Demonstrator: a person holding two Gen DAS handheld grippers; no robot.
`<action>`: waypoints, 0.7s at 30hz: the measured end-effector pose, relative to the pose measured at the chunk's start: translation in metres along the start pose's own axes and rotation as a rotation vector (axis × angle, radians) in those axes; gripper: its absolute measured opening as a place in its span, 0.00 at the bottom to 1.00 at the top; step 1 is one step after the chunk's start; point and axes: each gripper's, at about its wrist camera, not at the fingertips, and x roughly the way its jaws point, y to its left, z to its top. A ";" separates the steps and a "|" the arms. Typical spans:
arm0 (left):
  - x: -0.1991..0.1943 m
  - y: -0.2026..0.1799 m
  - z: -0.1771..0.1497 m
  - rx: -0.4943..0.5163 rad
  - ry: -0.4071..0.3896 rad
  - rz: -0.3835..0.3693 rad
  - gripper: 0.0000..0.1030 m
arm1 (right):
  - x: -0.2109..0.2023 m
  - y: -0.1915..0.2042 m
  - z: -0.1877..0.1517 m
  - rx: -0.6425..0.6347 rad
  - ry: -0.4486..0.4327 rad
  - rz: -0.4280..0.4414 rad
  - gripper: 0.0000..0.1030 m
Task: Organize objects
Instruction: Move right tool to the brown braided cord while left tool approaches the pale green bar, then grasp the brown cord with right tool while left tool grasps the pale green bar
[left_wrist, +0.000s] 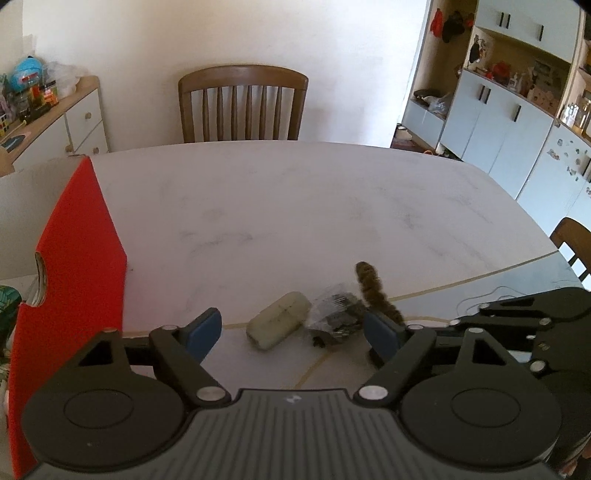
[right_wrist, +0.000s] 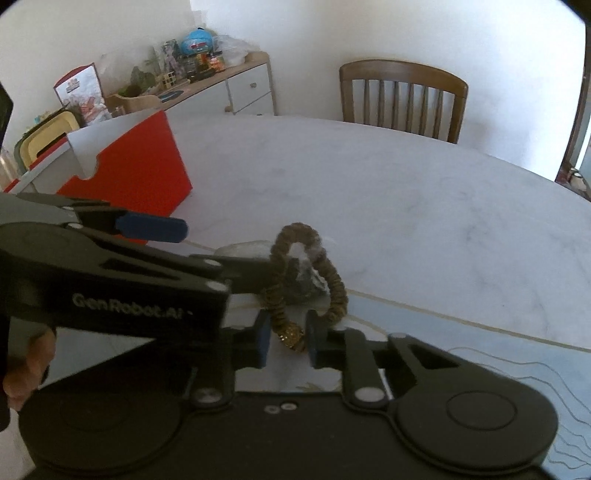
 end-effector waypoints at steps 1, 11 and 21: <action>0.001 0.001 0.000 0.002 0.003 0.001 0.82 | 0.000 -0.002 0.000 0.002 -0.002 -0.008 0.15; 0.019 0.009 -0.009 0.005 0.044 0.019 0.82 | -0.008 -0.031 0.002 0.055 -0.011 -0.059 0.13; 0.031 0.005 -0.010 0.062 0.035 0.067 0.63 | -0.014 -0.048 -0.002 0.092 -0.008 -0.071 0.13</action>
